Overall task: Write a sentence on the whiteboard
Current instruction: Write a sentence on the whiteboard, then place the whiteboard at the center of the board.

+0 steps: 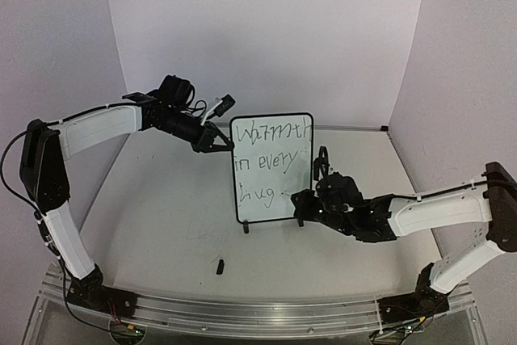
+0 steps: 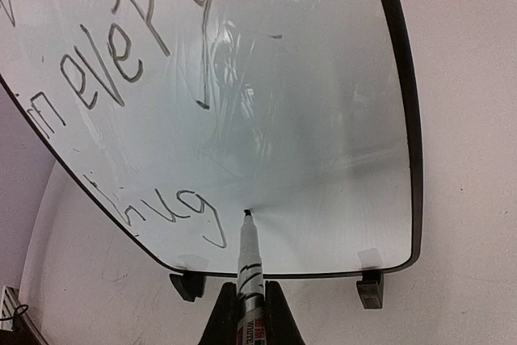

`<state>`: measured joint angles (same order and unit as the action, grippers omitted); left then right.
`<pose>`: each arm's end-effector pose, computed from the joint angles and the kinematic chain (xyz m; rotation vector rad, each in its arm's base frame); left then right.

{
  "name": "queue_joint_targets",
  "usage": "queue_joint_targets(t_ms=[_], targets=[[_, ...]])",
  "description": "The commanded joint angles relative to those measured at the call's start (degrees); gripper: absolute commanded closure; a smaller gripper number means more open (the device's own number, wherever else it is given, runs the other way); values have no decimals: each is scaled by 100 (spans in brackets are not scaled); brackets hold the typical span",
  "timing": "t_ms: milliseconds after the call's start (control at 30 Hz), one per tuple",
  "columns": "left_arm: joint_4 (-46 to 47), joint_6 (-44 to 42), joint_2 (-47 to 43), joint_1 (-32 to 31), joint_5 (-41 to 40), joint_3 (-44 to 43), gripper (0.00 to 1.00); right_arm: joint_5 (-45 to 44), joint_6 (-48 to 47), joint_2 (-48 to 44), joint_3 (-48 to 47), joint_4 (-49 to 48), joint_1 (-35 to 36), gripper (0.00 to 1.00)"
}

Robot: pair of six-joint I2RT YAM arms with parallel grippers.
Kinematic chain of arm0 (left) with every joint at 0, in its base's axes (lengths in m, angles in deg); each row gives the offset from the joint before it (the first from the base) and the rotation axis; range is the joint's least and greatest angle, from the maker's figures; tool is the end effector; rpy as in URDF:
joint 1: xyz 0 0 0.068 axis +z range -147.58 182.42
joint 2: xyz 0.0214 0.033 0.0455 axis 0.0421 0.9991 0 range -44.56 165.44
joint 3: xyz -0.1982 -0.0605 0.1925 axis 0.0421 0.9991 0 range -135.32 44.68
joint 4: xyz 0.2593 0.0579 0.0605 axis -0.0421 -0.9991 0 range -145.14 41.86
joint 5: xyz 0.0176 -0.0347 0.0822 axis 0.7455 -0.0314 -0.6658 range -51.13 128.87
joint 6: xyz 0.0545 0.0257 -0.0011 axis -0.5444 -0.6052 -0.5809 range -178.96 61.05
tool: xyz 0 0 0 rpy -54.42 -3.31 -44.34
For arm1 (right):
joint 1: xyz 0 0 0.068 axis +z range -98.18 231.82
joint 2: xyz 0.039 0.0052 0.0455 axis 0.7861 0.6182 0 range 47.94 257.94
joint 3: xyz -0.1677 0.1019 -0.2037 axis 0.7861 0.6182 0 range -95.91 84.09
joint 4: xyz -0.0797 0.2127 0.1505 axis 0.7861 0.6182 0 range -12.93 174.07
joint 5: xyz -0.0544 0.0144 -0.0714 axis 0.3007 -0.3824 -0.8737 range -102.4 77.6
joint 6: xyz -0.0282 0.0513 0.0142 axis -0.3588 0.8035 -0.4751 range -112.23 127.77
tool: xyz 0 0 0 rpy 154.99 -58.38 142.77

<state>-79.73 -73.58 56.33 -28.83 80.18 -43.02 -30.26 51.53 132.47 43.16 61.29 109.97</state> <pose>0.3367 -0.2388 0.3070 1.2198 1.9628 -0.9889 0.1827 0.2681 0.1987 -0.0661 2.1242 0.7817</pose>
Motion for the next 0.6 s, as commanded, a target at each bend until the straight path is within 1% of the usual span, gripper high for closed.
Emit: queue_joint_targets(t_ms=[0, 133, 200, 333, 567], targets=[[-180, -270, -272, -26, -318, 52, 100, 137, -630, -1075, 196, 225, -22, 100], [-273, -319, -348, -15, -362, 14, 100, -47, -1057, -1698, 167, 999, -135, 100], [-349, -365, -393, -7, -407, -25, 100, -94, -1179, -1930, 132, 1213, -232, 100], [-509, -394, -391, 108, -289, -146, 100, -86, -1246, -2224, 171, 1270, -408, 100], [-639, -376, -259, 180, -4, -256, 100, -45, -1089, -2325, 323, 1293, -465, 100]])
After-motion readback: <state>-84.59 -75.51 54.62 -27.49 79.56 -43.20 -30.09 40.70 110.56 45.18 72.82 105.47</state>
